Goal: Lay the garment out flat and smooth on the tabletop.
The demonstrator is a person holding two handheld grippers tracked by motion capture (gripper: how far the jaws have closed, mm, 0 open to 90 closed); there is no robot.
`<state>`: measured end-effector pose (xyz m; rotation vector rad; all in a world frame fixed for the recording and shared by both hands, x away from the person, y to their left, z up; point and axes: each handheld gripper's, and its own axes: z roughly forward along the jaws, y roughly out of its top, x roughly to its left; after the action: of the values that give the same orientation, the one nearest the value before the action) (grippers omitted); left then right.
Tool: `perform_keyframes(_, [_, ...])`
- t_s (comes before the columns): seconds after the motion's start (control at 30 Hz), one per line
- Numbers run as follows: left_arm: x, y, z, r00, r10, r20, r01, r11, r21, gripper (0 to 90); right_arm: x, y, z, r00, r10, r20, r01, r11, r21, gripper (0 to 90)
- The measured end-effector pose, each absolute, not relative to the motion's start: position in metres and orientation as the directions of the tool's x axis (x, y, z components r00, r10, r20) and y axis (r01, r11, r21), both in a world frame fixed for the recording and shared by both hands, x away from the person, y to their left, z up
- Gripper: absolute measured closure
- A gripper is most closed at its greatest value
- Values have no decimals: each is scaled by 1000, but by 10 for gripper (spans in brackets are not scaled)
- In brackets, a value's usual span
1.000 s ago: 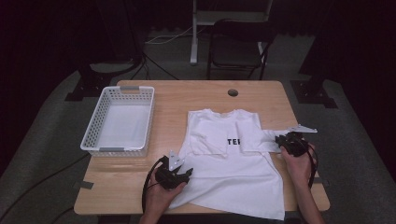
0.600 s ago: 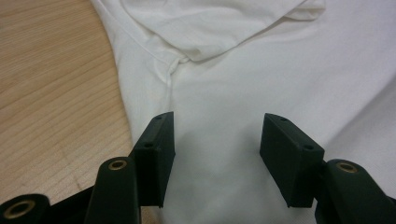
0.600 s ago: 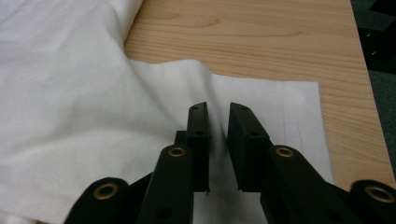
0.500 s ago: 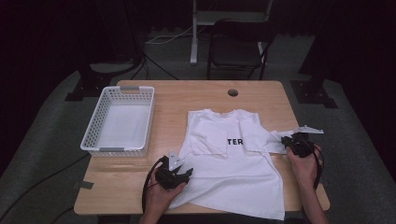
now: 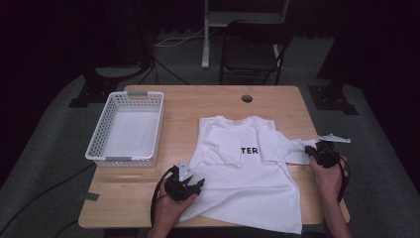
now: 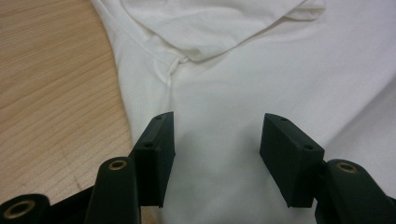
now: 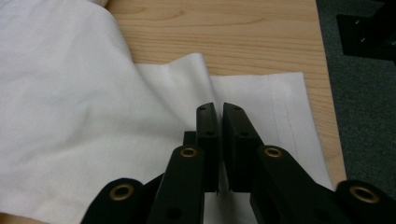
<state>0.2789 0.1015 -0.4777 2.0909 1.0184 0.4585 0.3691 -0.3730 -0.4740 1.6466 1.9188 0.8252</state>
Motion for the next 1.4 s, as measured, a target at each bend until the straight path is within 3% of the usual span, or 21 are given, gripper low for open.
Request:
perform_keyframes(0.43, [279,101,-478,618,786,-7,516,-399,758,461,369,-384,-470,-72,997,4,722,49,690,873])
perform_keyframes(0.53, [279,101,-478,618,786,-7,516,-399,758,461,367,-383,-468,-59,998,-5,704,45,709,774])
perform_keyframes(0.77, [279,102,-478,619,786,-6,516,-400,757,461,363,-357,-458,-186,982,-16,626,131,769,677])
perform_keyframes(1.0, [279,101,-478,618,786,-8,516,-398,758,461,370,-324,-463,-298,954,-16,623,208,754,628])
perform_keyframes(1.4, [279,102,-478,619,786,-7,516,-400,758,461,373,-315,-476,-324,946,-18,646,236,726,630])
